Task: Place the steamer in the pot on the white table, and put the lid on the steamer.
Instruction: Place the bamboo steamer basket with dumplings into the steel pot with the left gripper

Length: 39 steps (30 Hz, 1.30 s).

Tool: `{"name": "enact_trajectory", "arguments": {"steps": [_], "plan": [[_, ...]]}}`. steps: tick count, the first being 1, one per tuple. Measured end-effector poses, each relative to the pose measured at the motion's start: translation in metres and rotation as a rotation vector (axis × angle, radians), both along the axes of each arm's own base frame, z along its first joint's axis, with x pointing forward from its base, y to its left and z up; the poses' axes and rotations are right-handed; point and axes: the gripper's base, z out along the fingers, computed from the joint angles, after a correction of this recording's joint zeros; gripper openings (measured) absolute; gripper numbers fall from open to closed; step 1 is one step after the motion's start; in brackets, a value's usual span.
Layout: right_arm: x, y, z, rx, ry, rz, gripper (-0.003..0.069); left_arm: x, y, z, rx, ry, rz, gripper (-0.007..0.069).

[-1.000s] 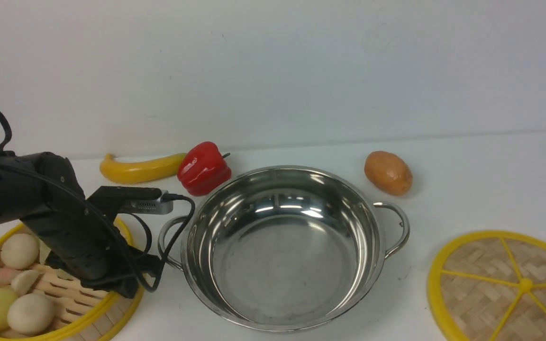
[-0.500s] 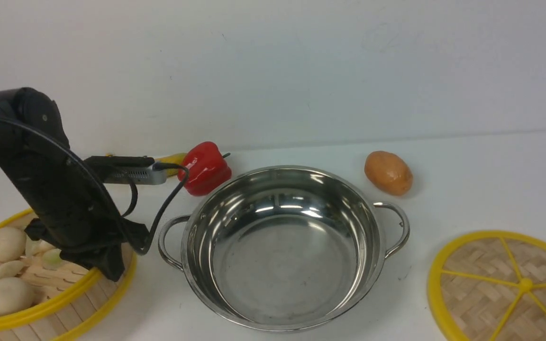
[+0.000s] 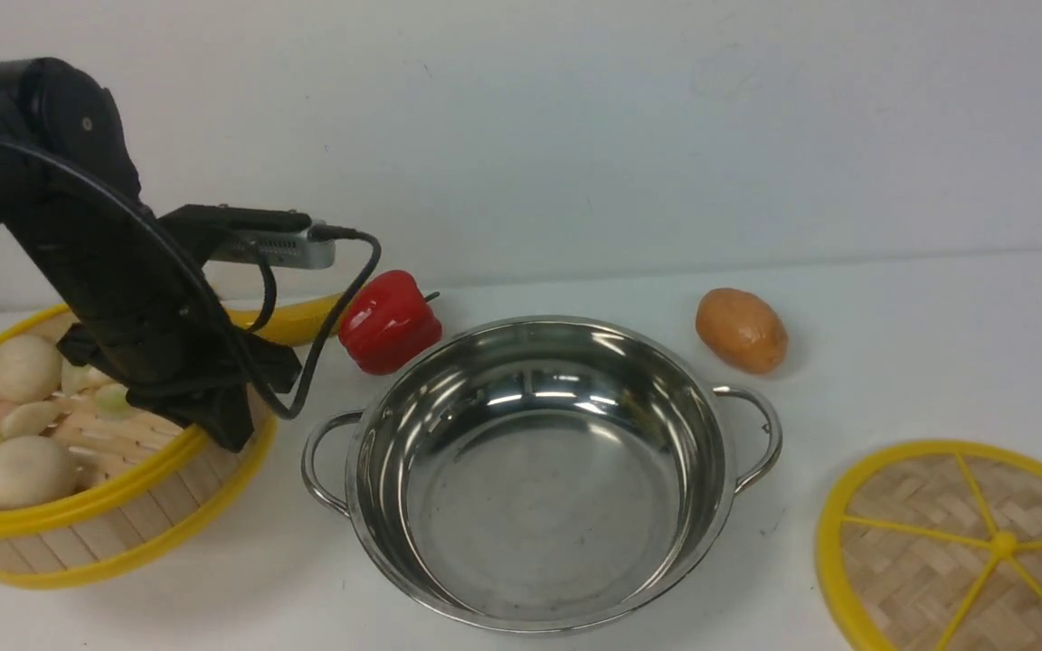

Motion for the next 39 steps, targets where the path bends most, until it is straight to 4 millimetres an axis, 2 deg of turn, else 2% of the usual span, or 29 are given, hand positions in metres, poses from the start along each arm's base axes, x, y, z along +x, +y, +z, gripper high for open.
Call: {"name": "enact_trajectory", "arguments": {"steps": [10,11,16,21,30,35,39], "plan": [[0.0,0.0,0.0,0.0,0.0,0.0,0.0241,-0.004,-0.063,0.032,-0.022,-0.108,-0.161,0.0031],[0.0,0.0,0.0,0.0,0.0,0.0,0.0241,-0.004,-0.064,0.033,-0.023,-0.111,-0.164,0.0031],[0.0,0.0,0.0,0.0,0.0,0.0,0.0241,-0.017,-0.103,0.045,-0.032,-0.142,-0.278,0.0031],[0.0,0.0,0.0,0.0,0.0,0.0,0.0241,-0.029,-0.128,0.05,-0.024,-0.166,-0.359,0.0031],[0.0,0.0,0.0,0.0,0.0,0.0,0.0241,-0.053,-0.172,0.043,-0.006,-0.151,-0.503,0.0031],[0.0,0.0,0.0,0.0,0.0,0.0,0.0241,-0.064,-0.2,0.024,0.008,-0.104,-0.582,0.0031],[0.0,0.0,0.0,0.0,0.0,0.0,0.0241,-0.068,-0.215,0.008,0.029,-0.071,-0.624,0.0031]]}}
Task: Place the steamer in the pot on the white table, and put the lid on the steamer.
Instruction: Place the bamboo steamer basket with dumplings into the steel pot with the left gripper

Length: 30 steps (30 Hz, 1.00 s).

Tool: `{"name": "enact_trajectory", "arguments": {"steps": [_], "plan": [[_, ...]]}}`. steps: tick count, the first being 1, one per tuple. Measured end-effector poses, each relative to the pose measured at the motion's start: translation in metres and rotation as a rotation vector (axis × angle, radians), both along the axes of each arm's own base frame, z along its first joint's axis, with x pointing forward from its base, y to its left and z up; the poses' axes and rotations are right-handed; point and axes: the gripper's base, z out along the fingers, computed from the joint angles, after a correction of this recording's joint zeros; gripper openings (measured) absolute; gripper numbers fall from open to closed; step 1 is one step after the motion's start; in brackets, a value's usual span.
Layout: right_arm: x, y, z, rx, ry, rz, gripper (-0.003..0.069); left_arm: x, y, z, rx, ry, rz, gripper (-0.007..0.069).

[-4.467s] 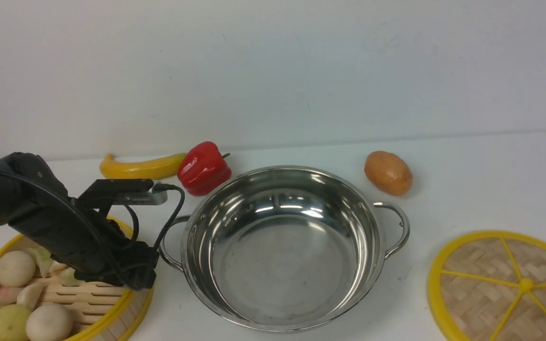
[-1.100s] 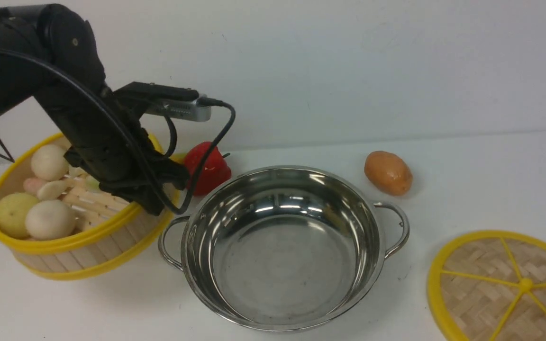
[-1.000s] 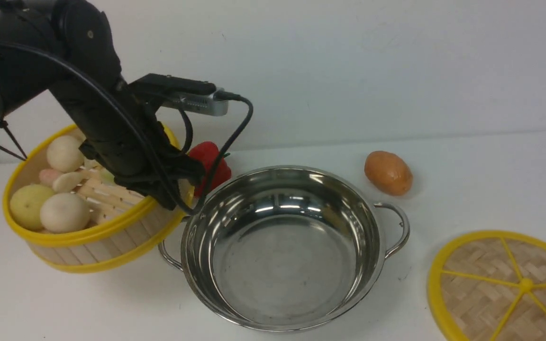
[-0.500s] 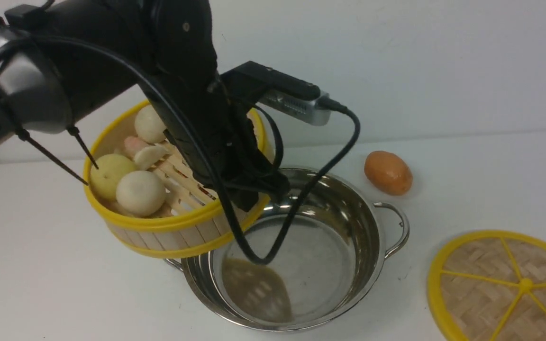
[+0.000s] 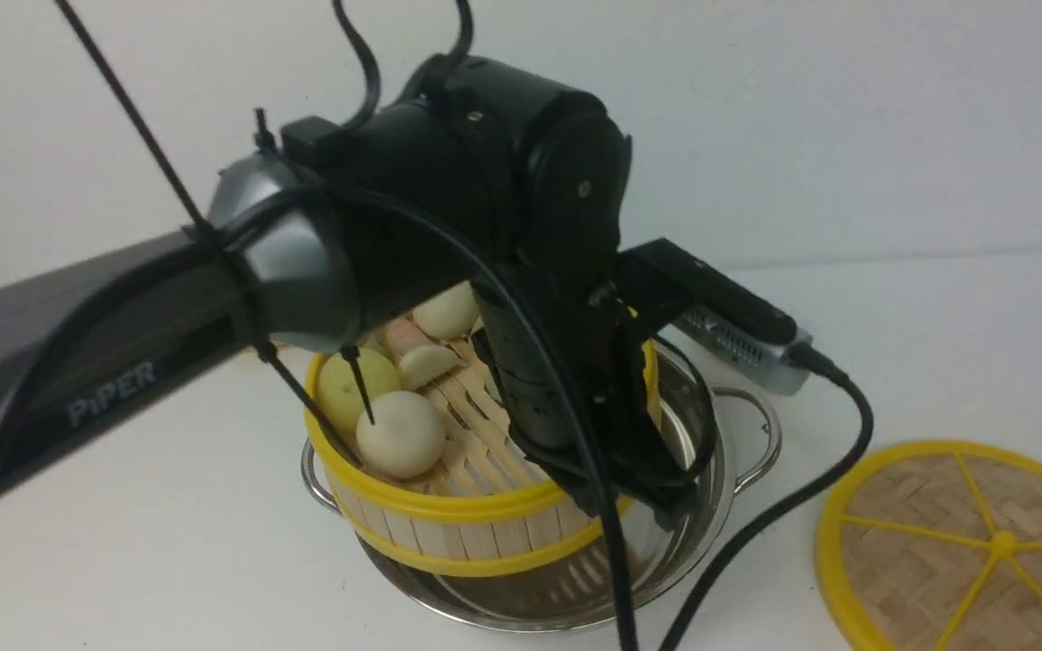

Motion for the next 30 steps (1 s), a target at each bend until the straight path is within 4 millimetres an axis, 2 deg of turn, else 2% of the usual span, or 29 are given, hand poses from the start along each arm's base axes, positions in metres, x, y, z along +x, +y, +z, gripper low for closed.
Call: {"name": "enact_trajectory", "arguments": {"steps": [7,12,30], "plan": [[0.0,0.0,0.0,0.0,0.0,0.0,0.0241,0.004,-0.008,-0.02,0.046,0.025,-0.012,0.0033],[0.0,0.0,0.0,0.0,0.0,0.0,0.0241,0.009,-0.011,-0.028,0.04,0.015,-0.012,0.0034],[0.0,0.0,0.0,0.0,0.0,0.0,0.0241,0.017,-0.021,-0.039,-0.012,-0.023,-0.036,0.0034]]}}
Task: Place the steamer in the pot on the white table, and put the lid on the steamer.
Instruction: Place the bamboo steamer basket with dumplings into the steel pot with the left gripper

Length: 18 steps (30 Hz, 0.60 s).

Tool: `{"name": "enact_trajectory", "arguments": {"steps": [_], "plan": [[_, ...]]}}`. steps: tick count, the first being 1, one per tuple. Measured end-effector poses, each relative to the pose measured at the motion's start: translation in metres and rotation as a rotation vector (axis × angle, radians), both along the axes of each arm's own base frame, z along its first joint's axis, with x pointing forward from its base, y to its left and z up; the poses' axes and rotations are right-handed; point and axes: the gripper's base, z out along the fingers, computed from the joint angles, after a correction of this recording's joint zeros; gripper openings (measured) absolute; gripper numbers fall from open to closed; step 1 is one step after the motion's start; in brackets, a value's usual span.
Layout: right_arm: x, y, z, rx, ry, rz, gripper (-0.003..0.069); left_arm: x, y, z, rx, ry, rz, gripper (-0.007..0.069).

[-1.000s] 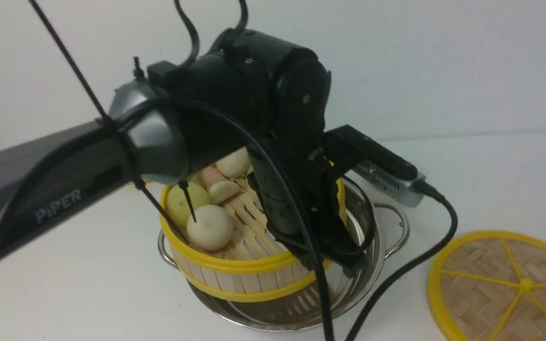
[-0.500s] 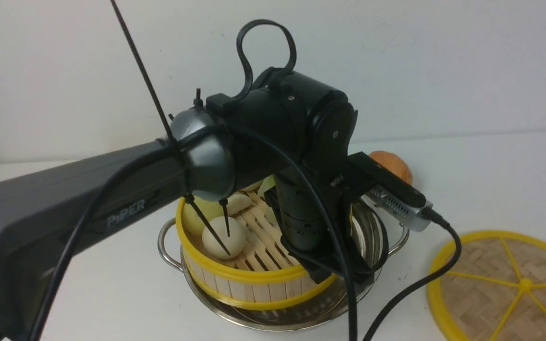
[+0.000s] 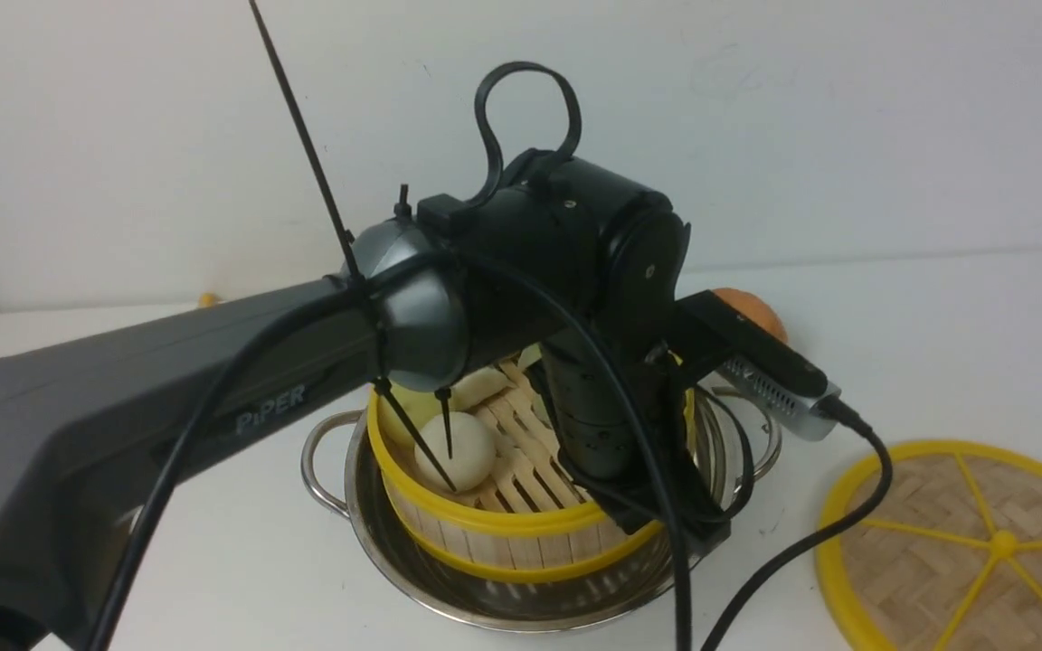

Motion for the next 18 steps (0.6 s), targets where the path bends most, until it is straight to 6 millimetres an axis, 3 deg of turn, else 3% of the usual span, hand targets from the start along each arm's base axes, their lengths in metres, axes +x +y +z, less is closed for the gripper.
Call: {"name": "enact_trajectory", "arguments": {"steps": [4,10,18], "plan": [[0.0,0.0,0.0,0.0,0.0,0.0,0.0241,0.001,-0.001,-0.005,0.007,0.005,-0.005,0.0034],[0.0,0.0,0.0,0.0,0.0,0.0,0.0241,0.006,-0.006,-0.028,0.042,0.039,-0.017,0.0035],[0.0,0.0,0.0,0.0,0.0,0.0,0.0241,0.009,-0.009,-0.031,0.021,0.016,-0.019,0.0035]]}}
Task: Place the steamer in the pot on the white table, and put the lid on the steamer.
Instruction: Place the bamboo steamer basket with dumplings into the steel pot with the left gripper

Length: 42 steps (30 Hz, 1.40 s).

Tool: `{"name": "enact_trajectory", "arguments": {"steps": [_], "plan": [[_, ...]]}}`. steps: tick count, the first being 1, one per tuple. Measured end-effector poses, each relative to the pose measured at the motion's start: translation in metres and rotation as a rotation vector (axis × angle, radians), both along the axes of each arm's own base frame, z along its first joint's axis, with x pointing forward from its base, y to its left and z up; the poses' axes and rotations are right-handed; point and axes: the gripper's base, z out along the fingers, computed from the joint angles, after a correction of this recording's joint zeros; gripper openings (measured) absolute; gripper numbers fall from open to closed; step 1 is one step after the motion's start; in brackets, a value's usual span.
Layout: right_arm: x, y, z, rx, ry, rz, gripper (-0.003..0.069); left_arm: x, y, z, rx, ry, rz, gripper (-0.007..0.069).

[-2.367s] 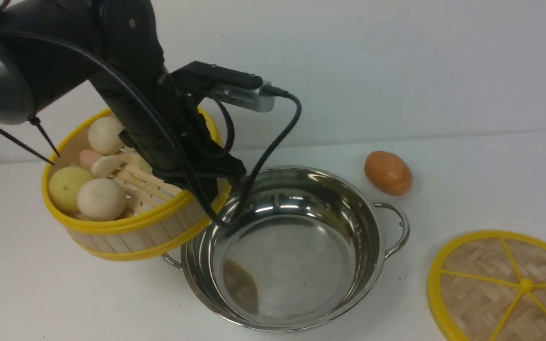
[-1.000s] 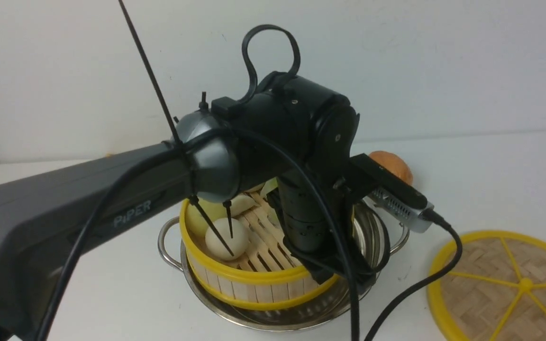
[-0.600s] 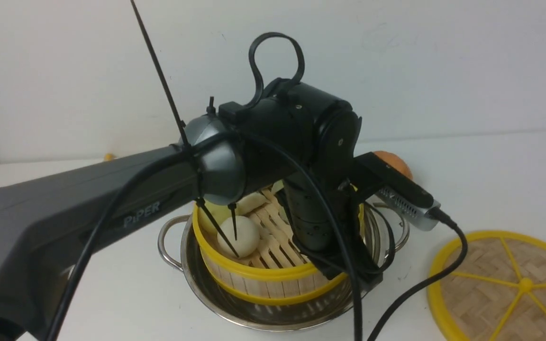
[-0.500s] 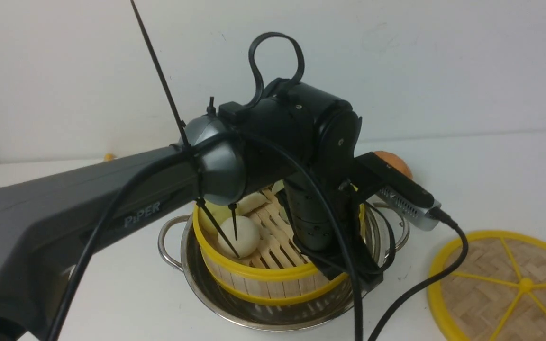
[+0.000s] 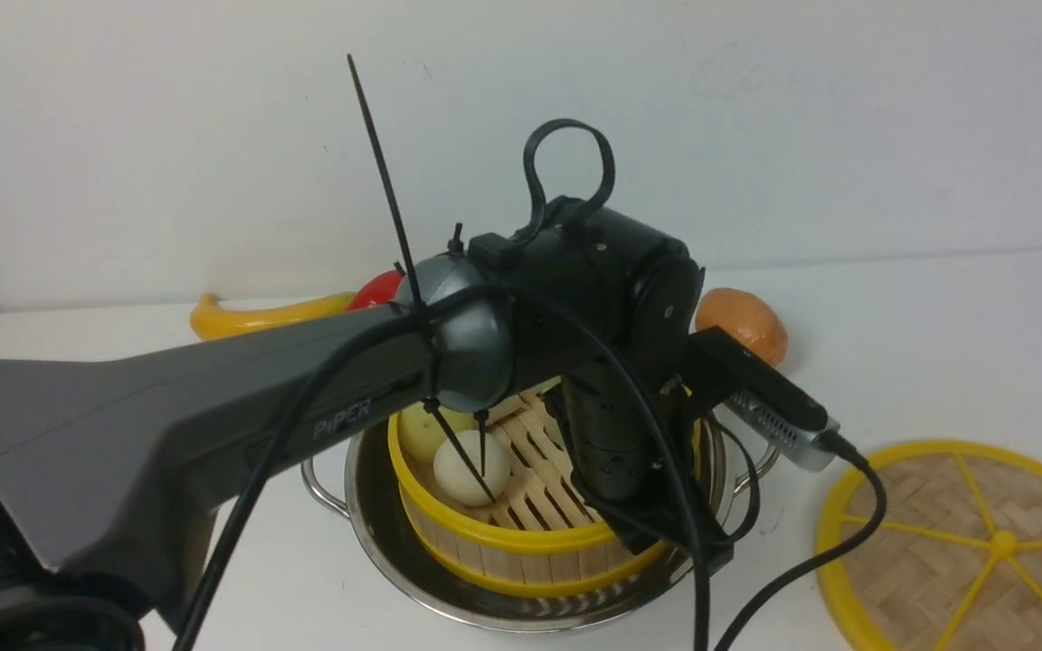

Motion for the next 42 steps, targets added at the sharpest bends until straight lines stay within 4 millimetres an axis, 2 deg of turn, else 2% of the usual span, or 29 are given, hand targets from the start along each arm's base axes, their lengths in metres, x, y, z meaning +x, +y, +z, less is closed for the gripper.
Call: {"name": "enact_trajectory", "arguments": {"steps": [11,15,19,26,31,36,37,39,40,42], "plan": [[0.0,0.0,0.0,0.0,0.0,0.0,0.0241,-0.001,0.001,-0.003,0.02,0.021,-0.001,0.004],[0.0,0.0,0.0,0.0,0.0,0.0,0.0241,-0.001,0.001,-0.003,0.024,0.02,-0.002,0.0063],[0.0,0.0,0.0,0.0,0.0,0.0,0.0241,-0.001,0.002,-0.002,0.027,0.018,-0.019,0.0139],[0.0,0.0,0.0,0.0,0.0,0.0,0.0241,-0.003,0.004,0.001,0.058,0.025,-0.052,0.0335],[0.0,0.0,0.0,0.0,0.0,0.0,0.0241,-0.005,0.01,0.007,0.098,0.034,-0.041,0.0378],[0.0,0.0,0.0,0.0,0.0,0.0,0.0241,0.0,0.01,0.038,0.071,-0.041,-0.023,0.0379],[0.0,0.0,0.0,0.0,0.0,0.0,0.0241,0.001,0.008,0.058,0.029,-0.086,-0.011,0.0379],[0.0,0.0,0.0,0.0,0.0,0.0,0.0241,0.002,0.008,0.071,0.001,-0.115,-0.004,0.0379],[0.0,0.0,0.0,0.0,0.0,0.0,0.0241,0.002,0.008,0.094,-0.051,-0.168,0.01,0.0379],[0.0,0.0,0.0,0.0,0.0,0.0,0.0241,0.001,0.009,0.114,-0.093,-0.211,0.021,0.0379]]}}
